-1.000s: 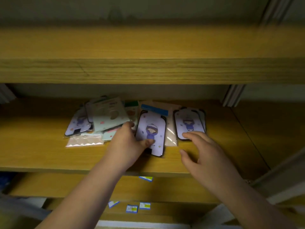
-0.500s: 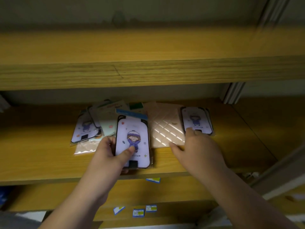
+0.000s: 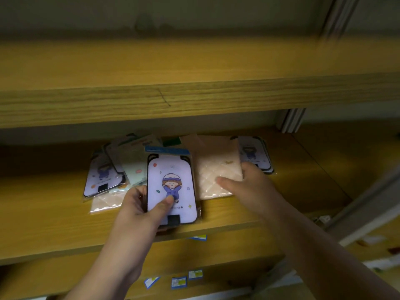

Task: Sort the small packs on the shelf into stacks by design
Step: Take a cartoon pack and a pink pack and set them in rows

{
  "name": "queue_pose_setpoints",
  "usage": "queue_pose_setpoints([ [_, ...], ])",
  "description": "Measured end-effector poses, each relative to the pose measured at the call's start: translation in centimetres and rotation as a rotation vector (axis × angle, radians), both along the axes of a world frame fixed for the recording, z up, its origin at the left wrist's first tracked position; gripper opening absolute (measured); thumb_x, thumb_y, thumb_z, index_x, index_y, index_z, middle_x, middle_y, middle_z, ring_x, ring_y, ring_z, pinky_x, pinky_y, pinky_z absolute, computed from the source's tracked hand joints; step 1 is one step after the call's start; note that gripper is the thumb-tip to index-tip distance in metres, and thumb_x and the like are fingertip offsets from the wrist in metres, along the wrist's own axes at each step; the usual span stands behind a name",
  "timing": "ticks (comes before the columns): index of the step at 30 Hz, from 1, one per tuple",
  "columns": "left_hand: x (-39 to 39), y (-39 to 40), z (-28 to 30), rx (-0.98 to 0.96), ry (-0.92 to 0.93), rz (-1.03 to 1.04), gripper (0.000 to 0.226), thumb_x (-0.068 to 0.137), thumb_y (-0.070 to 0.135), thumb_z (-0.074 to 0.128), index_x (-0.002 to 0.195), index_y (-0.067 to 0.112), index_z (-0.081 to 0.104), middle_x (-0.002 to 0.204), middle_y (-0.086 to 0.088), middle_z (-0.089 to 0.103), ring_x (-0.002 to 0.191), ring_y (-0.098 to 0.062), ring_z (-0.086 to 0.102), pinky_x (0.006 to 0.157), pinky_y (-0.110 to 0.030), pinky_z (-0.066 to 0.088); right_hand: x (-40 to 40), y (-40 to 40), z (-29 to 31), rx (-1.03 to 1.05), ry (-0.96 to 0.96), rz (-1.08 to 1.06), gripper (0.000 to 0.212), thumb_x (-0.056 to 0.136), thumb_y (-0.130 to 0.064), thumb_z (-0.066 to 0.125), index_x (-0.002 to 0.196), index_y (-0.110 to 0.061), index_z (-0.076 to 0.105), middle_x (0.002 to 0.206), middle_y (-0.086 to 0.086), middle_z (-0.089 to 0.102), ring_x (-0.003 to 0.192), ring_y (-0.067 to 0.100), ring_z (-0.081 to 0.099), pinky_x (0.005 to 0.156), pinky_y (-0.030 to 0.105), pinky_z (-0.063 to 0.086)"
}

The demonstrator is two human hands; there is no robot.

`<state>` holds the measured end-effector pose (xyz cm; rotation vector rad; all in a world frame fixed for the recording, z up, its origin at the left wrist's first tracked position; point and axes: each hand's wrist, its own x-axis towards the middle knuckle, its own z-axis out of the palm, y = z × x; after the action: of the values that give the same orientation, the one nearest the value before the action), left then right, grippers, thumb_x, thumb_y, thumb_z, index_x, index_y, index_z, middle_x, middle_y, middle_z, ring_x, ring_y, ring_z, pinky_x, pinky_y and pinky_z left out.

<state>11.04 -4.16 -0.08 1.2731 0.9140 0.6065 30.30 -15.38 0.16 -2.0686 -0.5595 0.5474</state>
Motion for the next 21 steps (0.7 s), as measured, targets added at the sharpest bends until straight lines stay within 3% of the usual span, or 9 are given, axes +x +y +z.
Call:
queue_pose_setpoints([
  [2, 0.1, 0.0, 0.2, -0.022, -0.022, 0.0, 0.025, 0.087, 0.01, 0.072, 0.109, 0.01, 0.061, 0.099, -0.007, 0.079, 0.09, -0.026, 0.076, 0.082, -0.045, 0.057, 0.0, -0.7, 0.6, 0.094, 0.142, -0.013, 0.021, 0.09, -0.034, 0.067, 0.105, -0.021, 0.063, 0.099, 0.006, 0.072, 0.086, 0.022, 0.07, 0.07, 0.039, 0.06],
  [4, 0.3, -0.2, 0.6, -0.054, -0.053, 0.004, 0.025, 0.088, 0.01, 0.07, 0.111, 0.008, 0.06, 0.099, -0.009, 0.079, 0.091, -0.029, 0.076, 0.084, -0.047, 0.057, -0.2, -1.8, 1.4, 0.183, 0.252, -0.028, 0.011, 0.096, -0.026, 0.06, 0.104, -0.018, 0.062, 0.096, 0.007, 0.071, 0.072, 0.015, 0.07, 0.055, 0.031, 0.056],
  [7, 0.7, -1.0, 1.4, -0.083, -0.096, 0.002, 0.027, 0.089, 0.009, 0.068, 0.114, 0.005, 0.059, 0.095, -0.009, 0.08, 0.085, -0.026, 0.077, 0.077, -0.042, 0.057, -0.5, -4.2, 2.7, 0.344, 0.317, -0.099, 0.01, 0.098, -0.016, 0.057, 0.105, -0.011, 0.061, 0.088, 0.0, 0.066, 0.057, 0.003, 0.067, 0.051, 0.025, 0.056],
  [11, 1.5, -3.2, 2.9, -0.104, -0.159, 0.0, 0.026, 0.089, 0.01, 0.068, 0.113, 0.011, 0.06, 0.094, -0.007, 0.08, 0.074, -0.018, 0.076, 0.064, -0.036, 0.052, -0.3, -8.6, 4.1, 0.488, 0.327, -0.22, 0.01, 0.097, -0.019, 0.058, 0.098, -0.011, 0.063, 0.082, 0.007, 0.064, 0.05, 0.005, 0.061, 0.042, 0.021, 0.048],
  [13, 2.1, -5.0, 3.6, -0.097, -0.183, 0.001, 0.024, 0.089, 0.012, 0.067, 0.112, 0.013, 0.061, 0.095, -0.007, 0.079, 0.073, -0.017, 0.076, 0.062, -0.036, 0.05, -0.1, -11.1, 4.6, 0.554, 0.35, -0.254, 0.011, 0.096, -0.02, 0.057, 0.1, -0.013, 0.065, 0.09, 0.008, 0.065, 0.062, 0.01, 0.066, 0.047, 0.022, 0.051],
  [17, 3.1, -9.4, 4.3, -0.067, -0.183, -0.015, 0.016, 0.092, 0.015, 0.063, 0.108, 0.014, 0.066, 0.099, -0.009, 0.079, 0.076, -0.02, 0.076, 0.06, -0.036, 0.05, 0.2, -16.5, 5.1, 0.604, 0.417, -0.24, 0.015, 0.096, -0.023, 0.056, 0.103, -0.017, 0.068, 0.101, 0.009, 0.072, 0.087, 0.024, 0.074, 0.071, 0.036, 0.059],
  [21, 4.0, -15.2, 4.9, -0.062, -0.169, -0.062, 0.014, 0.093, 0.011, 0.059, 0.104, 0.013, 0.068, 0.098, -0.009, 0.079, 0.076, -0.021, 0.076, 0.051, -0.029, 0.054, -0.1, -22.7, 5.8, 0.606, 0.452, -0.14, 0.02, 0.095, -0.021, 0.055, 0.103, -0.012, 0.071, 0.097, 0.013, 0.075, 0.088, 0.026, 0.072, 0.076, 0.039, 0.055],
])
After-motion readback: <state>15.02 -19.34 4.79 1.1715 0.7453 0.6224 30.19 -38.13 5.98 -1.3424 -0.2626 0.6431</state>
